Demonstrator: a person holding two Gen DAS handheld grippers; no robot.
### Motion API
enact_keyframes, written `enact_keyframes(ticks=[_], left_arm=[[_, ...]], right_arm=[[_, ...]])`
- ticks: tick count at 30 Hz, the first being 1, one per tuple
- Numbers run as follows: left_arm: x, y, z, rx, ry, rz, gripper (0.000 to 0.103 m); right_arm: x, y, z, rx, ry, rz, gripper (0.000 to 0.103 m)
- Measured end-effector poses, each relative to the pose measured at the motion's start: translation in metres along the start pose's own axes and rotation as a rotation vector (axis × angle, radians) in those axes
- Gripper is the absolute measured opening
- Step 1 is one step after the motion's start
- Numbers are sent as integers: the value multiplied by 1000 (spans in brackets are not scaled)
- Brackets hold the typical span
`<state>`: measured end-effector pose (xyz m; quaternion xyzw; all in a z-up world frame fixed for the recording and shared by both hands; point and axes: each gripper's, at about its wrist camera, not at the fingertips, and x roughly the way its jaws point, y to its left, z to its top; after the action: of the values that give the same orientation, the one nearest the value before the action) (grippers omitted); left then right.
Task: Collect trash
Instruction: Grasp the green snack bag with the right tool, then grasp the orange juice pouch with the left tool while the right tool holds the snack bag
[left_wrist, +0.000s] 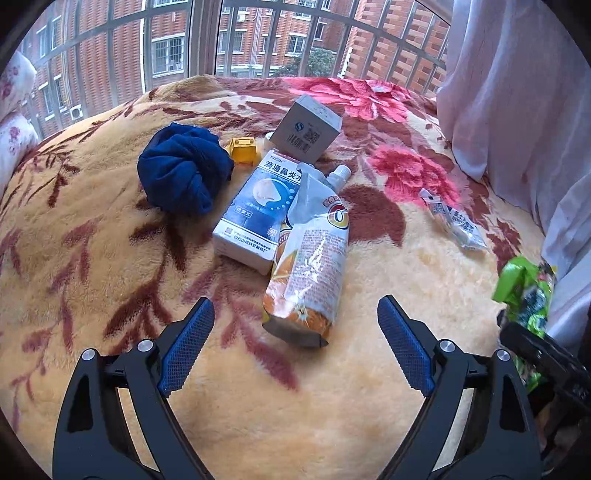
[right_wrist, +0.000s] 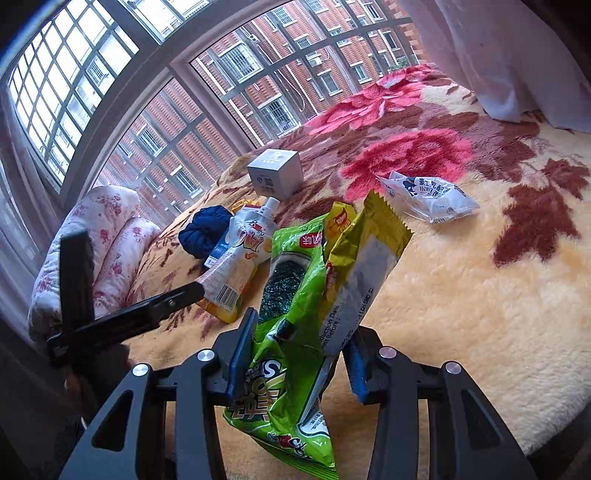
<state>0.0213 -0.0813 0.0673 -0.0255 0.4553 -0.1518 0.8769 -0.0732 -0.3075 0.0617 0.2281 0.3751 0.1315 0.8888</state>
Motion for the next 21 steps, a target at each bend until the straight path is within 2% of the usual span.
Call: enact_keyframes(ticks=[7, 11, 15, 18, 21], left_arm=[[42, 13, 23, -90, 146, -60, 88], [57, 3, 29, -75, 233, -55, 88], [70, -6, 32, -46, 284, -24, 86], [81, -9, 32, -50, 311, -27, 64], [82, -11, 30, -38, 288, 11, 56]], right_arm=[[-17, -2, -9, -8, -17, 18, 44], [-18, -7, -10, 2, -17, 22, 44], [-17, -12, -11, 18, -20, 26, 44], [-16, -15, -12, 24, -18, 26, 44], [-17, -18, -12, 33, -22, 24, 44]])
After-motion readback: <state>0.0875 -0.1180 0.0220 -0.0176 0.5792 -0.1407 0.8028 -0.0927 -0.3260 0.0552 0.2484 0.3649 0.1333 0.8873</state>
